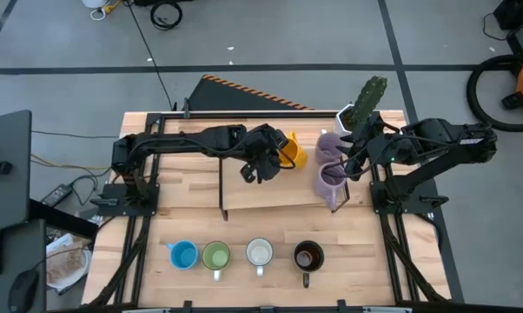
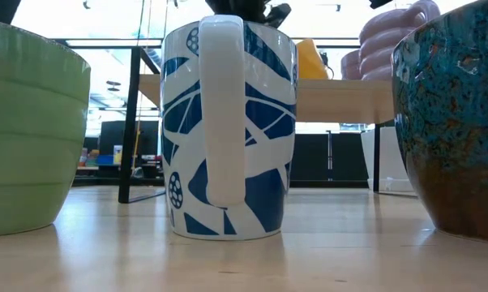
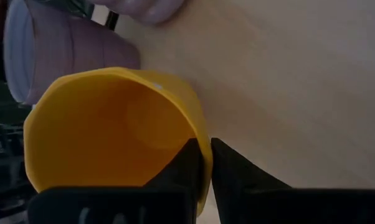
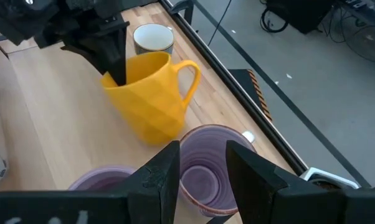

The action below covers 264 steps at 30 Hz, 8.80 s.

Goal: Place coffee mugs
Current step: Put the yellow mug on the shelf, then put the blue mug on the shelf

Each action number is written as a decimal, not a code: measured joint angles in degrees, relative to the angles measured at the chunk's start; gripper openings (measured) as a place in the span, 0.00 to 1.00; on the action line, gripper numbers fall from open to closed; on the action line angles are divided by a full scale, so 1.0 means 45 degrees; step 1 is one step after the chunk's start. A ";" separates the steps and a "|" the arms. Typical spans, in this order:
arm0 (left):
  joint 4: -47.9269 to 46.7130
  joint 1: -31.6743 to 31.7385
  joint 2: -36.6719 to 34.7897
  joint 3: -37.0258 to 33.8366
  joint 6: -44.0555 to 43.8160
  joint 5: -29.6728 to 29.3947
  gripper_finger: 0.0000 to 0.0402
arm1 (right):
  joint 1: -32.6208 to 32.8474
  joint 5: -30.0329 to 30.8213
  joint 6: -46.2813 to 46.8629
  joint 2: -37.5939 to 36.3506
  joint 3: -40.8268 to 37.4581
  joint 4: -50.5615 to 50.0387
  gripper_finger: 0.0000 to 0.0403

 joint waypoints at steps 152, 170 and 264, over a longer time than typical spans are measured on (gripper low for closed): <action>-0.5470 0.6377 -0.4872 -0.5277 -0.3527 0.0489 0.03 | 0.0000 -0.0186 -0.0127 0.0010 0.0000 0.0555 0.34; -0.1088 0.5435 -0.5697 -0.8194 0.3853 0.0367 0.34 | 0.0000 -0.0188 0.0007 0.0010 0.0000 0.0612 0.34; -0.2613 0.5129 -0.4391 -0.3579 0.3896 0.2600 0.05 | -0.0002 -0.0242 0.0097 0.0015 0.0000 0.0644 0.34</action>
